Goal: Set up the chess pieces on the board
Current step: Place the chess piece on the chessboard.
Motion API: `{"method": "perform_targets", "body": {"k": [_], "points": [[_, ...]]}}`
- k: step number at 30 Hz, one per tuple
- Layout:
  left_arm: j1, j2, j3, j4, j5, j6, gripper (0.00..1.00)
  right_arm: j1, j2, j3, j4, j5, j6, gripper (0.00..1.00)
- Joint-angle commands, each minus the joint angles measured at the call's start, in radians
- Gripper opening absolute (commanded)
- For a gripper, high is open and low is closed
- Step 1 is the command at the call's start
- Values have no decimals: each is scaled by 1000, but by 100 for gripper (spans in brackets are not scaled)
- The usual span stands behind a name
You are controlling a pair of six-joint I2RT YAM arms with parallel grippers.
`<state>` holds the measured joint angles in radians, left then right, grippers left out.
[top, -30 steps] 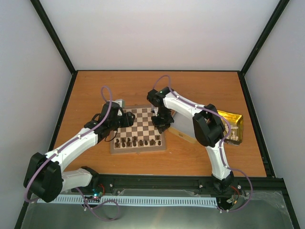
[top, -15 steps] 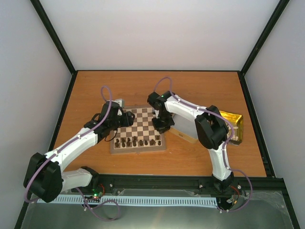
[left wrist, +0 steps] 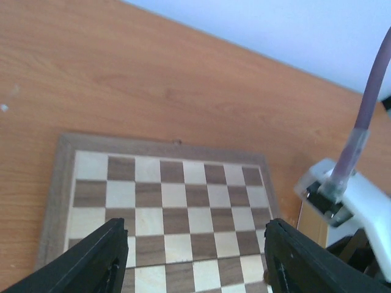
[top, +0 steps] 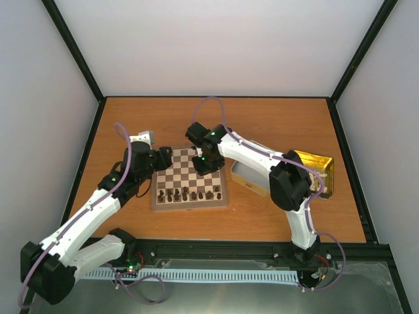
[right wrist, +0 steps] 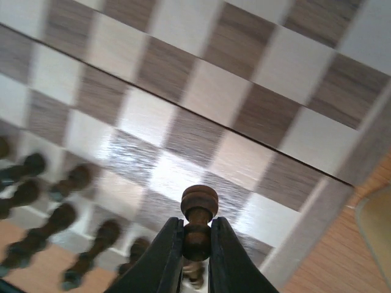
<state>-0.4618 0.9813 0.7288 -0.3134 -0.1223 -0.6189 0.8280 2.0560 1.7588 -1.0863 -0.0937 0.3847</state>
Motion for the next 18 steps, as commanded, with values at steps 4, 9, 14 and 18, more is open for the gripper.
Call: {"method": "perform_targets", "body": {"k": [4,9,14,18], "points": [[6,-121,26,-26,-154,-22,63,86,72,152,-11,-58,19,9],[6,-138,23,-39,-172,-31,63,125,122,191,-47,-66,16,9],[6,-150,17,-47,-201,-47,63,141,156,194,-68,-62,23,9],[6,-171,9,-56,-233,-60,63,147,169,195,-78,-66,22,9]]}}
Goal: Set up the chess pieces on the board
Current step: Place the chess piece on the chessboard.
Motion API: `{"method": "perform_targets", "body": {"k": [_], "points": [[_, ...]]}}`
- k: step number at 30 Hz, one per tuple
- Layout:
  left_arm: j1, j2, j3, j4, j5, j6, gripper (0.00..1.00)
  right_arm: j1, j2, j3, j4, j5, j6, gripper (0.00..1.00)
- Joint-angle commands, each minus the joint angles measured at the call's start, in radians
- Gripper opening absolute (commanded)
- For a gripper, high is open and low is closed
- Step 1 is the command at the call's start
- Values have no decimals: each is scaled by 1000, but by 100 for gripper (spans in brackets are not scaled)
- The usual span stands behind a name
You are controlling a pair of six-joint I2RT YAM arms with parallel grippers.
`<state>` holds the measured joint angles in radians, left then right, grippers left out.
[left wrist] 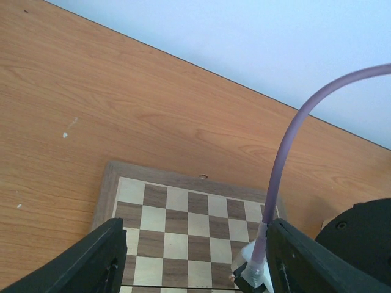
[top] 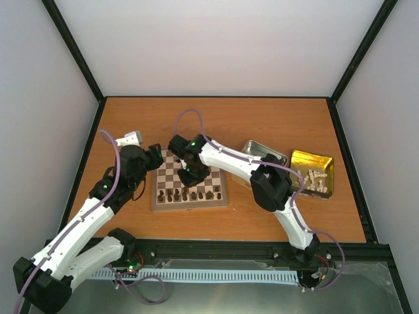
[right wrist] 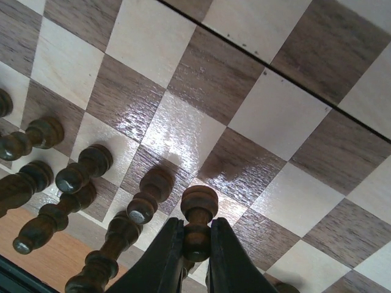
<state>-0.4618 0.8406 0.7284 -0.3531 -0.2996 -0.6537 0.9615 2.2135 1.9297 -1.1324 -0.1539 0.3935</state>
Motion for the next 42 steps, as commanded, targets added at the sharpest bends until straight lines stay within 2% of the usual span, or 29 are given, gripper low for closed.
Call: {"method": "perform_targets", "body": {"k": [1,20,29,34,39,42], "points": [[6,-34,7,-15,-60,-25,63,14,15,25,-35,-6,14,9],[6,-48,-7,-32,-88,-50,65,16,51,37,-89,-33,5,13],[6,-47,-4,-34,-88,-51,66,16,54,59,-76,1,28,21],[6,-48,-5,-35,-82,-49,66,15,10,61,-57,36,43,28],[6,-42,0,-29,-65,-46,66,14,-44,45,-45,94,66,29],[6,-41,-2,-14,-45,-34,67,5,-121,-42,1,155,109,27]]}}
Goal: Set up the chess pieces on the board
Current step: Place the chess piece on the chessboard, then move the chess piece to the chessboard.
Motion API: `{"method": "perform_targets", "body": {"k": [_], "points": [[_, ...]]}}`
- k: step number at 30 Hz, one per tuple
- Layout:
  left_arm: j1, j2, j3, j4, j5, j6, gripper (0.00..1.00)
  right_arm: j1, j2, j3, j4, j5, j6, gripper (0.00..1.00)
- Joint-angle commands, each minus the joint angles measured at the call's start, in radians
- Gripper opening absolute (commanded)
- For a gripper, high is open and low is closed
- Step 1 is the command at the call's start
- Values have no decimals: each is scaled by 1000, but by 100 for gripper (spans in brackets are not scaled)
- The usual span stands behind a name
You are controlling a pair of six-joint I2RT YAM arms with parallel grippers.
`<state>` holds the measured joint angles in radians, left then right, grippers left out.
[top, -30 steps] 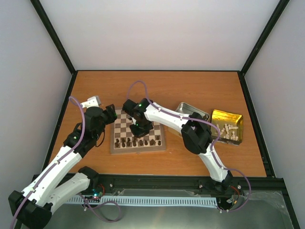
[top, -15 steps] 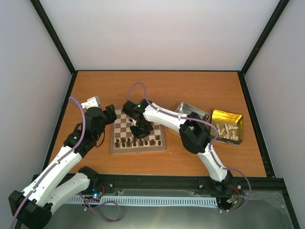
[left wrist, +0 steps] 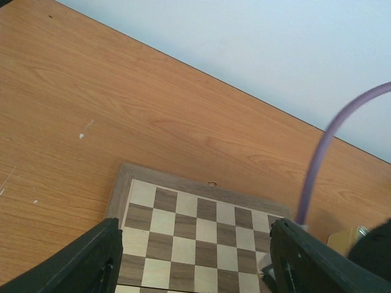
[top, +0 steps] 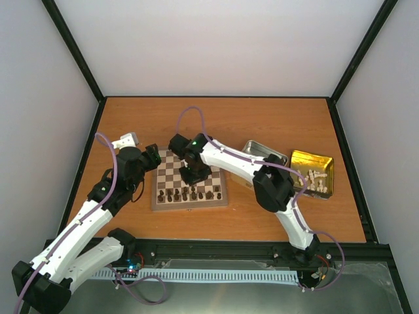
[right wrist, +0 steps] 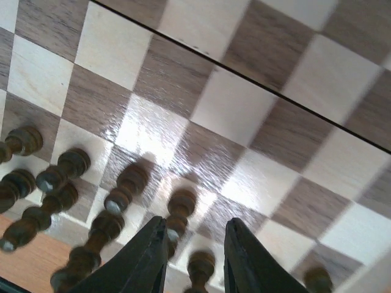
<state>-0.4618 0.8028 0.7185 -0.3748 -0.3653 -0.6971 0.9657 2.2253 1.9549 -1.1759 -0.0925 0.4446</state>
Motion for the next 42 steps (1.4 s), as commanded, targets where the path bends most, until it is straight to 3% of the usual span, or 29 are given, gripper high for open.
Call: {"method": "perform_targets", "body": {"k": [1,7,15,25,42], "points": [[6,-2,5,12,29,16,69,-5,-171,-105,72,103,75,27],[6,-15,-29,61,77,23,71,-49,-376,-386,215,67,130,22],[6,19,-20,65,109,5,73,-50,-419,-532,250,25,129,8],[6,35,-23,61,118,-20,73,-50,-380,-566,272,-11,109,3],[6,29,-21,47,110,-19,74,-50,-313,-593,305,-30,112,3]]}}
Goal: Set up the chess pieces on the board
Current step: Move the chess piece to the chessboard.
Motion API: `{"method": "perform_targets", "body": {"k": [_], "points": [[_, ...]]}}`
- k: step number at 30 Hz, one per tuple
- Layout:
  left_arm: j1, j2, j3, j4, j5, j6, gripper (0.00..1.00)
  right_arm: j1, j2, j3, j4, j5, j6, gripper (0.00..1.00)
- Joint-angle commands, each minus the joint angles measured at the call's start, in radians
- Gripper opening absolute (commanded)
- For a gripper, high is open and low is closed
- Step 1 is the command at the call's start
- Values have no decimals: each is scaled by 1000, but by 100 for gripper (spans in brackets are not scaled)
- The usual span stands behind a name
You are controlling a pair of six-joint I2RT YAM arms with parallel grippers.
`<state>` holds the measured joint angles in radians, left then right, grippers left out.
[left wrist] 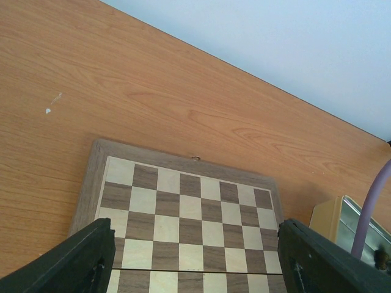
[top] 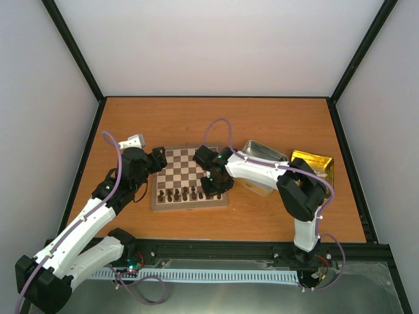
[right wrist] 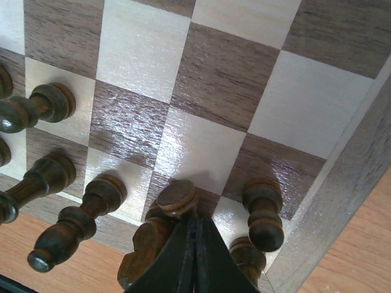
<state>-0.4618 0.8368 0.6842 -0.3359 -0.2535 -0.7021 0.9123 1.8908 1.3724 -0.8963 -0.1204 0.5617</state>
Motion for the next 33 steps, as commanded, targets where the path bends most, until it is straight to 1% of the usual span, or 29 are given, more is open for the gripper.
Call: {"method": "perform_targets", "body": {"k": [1,6,15,21,23,30,33], "points": [[6,-6,12,7,-2,-13,74,3,27,-10,29,0,-6,3],[6,-8,14,3,-5,-14,74,2,46,-1,41,18,-1,3],[6,-13,23,-10,-13,-13,74,-20,119,114,35,69,1,3],[6,-18,28,-17,-19,-8,74,-36,139,168,33,109,-15,3],[6,-19,28,-19,-23,-8,74,-36,128,170,33,111,-25,6],[6,-20,22,-15,-27,-9,74,-36,82,166,34,95,-61,21],[6,-20,19,-12,-24,-9,74,-35,100,174,24,96,-76,24]]}}
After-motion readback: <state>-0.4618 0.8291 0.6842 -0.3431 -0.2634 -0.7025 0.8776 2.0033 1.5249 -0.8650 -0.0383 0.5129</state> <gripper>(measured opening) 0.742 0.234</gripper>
